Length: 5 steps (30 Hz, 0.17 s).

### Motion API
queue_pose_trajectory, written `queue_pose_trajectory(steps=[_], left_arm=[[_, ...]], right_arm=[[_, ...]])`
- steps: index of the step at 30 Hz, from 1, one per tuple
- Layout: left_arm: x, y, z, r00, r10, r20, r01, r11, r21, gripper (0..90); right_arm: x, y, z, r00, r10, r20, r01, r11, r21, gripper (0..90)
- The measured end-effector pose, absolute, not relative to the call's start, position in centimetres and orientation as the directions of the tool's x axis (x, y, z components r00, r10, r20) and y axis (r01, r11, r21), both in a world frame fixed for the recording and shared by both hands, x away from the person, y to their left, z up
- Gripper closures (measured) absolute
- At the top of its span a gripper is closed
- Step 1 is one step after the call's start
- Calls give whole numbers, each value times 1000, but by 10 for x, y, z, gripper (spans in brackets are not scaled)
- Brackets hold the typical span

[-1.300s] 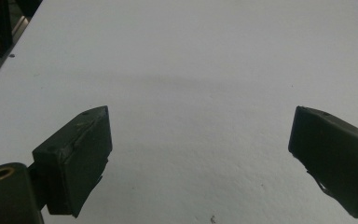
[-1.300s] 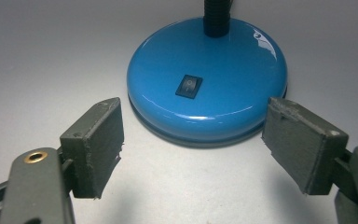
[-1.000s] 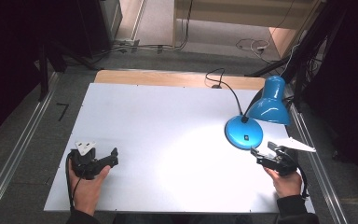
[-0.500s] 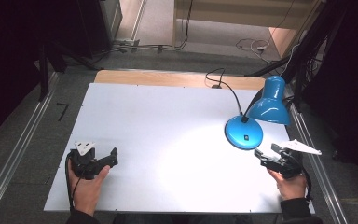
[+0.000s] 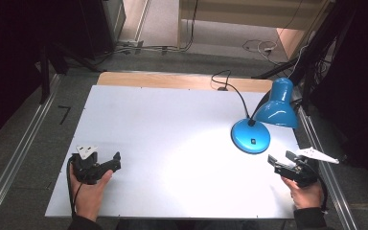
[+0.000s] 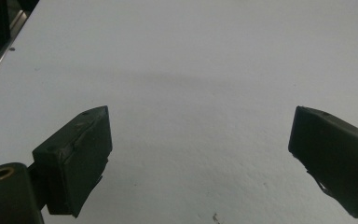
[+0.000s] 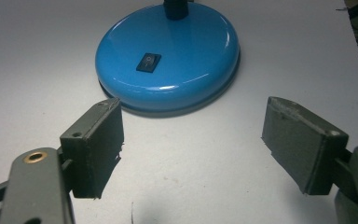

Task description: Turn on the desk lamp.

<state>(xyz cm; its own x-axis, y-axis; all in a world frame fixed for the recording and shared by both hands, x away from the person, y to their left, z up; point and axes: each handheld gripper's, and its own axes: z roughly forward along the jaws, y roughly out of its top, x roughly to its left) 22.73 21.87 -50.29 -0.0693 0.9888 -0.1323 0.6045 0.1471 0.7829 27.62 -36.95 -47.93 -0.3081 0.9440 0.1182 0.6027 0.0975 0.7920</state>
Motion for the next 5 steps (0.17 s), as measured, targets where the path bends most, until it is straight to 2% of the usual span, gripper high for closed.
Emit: queue_pose_trajectory(steps=[5], left_arm=[[227, 220, -507, -72, 987, -143, 626, 157, 764, 69]], right_arm=[[276, -372, -482, -296, 948, 114, 611, 96, 786, 191]])
